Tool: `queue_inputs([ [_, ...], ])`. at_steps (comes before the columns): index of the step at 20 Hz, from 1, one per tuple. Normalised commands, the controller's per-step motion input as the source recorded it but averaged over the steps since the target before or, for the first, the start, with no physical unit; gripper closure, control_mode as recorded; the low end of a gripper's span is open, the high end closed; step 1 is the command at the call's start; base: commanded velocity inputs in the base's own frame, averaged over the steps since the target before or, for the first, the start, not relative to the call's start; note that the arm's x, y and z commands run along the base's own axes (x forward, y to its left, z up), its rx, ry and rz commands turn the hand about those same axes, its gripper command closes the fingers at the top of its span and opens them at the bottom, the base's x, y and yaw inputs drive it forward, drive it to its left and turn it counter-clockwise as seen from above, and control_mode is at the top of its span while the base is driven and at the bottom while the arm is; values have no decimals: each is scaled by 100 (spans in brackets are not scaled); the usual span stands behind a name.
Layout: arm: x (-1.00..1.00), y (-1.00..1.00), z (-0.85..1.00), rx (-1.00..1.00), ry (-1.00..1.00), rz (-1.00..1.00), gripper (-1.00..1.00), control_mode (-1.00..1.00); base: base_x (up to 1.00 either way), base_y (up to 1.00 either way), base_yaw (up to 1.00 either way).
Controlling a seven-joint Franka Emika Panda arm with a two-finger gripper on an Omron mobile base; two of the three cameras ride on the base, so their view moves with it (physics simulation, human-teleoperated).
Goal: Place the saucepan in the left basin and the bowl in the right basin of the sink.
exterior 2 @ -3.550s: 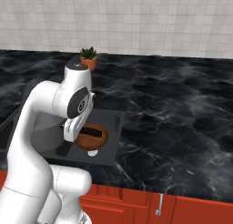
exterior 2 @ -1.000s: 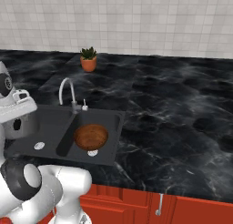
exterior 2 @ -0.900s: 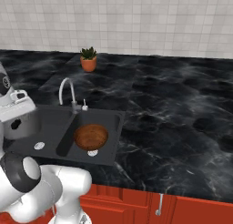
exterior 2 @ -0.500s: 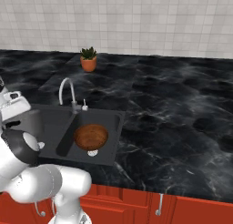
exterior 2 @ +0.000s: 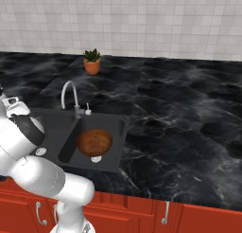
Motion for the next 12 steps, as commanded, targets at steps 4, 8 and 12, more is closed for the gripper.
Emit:
queue_inputs([
  [4,14,10,-16,0,-4,7,100,-100,0,0,0],
  [8,15,8,-13,0,-3,9,100,-100,0,0,0],
  [12,20,6,-11,0,-1,8,100,-100,0,0,0],
])
